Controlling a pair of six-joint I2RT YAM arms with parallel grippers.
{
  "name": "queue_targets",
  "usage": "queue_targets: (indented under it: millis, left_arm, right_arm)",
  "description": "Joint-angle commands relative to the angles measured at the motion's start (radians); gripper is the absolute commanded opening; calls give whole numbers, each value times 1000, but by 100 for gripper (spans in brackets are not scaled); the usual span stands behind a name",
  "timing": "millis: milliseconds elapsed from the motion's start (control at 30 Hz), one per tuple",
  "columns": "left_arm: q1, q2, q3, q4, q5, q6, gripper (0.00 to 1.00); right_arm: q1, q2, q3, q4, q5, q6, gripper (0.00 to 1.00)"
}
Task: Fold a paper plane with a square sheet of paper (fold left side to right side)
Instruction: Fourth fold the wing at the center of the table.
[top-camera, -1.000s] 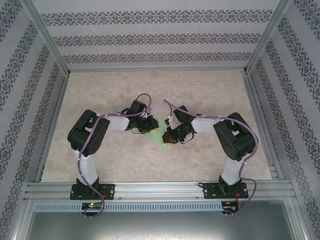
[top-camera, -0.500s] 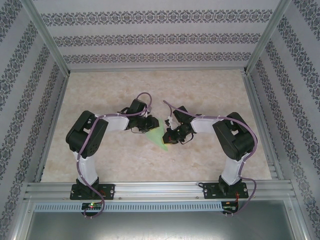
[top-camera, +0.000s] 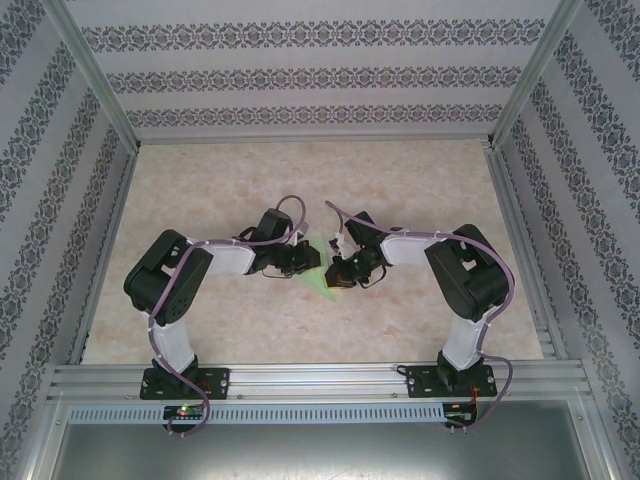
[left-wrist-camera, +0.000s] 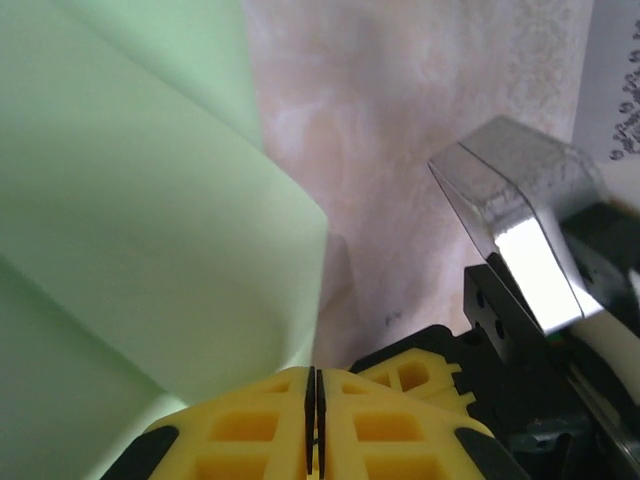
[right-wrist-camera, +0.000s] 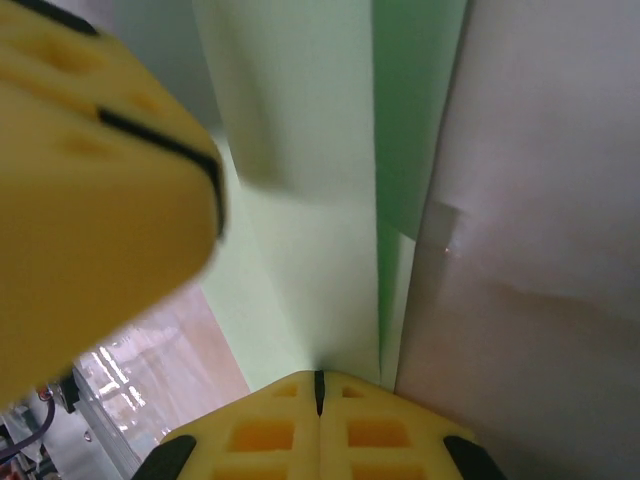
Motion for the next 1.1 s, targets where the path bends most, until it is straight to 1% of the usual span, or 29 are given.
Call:
queue_targets:
  millis: [0, 300, 367, 567, 767, 900, 1067]
  left_arm:
    - [-19, 29, -24, 116, 40, -35, 12]
    - [-32, 80, -48, 146, 33, -36, 10]
    - [-31, 89, -52, 138, 17, -27, 10]
    - [-28, 109, -48, 77, -57, 7, 8]
    - [-7, 111, 0, -47, -123, 77, 8]
    - [19, 112, 51, -122, -142, 132, 8]
    - [57, 116, 106, -155, -148, 171, 8]
  right_arm:
    - [16, 61, -30, -102, 148, -10, 0]
    - [21, 64, -22, -122, 167, -20, 0]
    - [22, 64, -19, -131, 171, -23, 0]
    - [25, 67, -12, -166, 200, -35, 0]
    - [26, 75, -13, -190, 221, -37, 0]
    - [27, 75, -16, -191, 223, -37, 0]
    - [28, 75, -17, -192, 223, -35, 0]
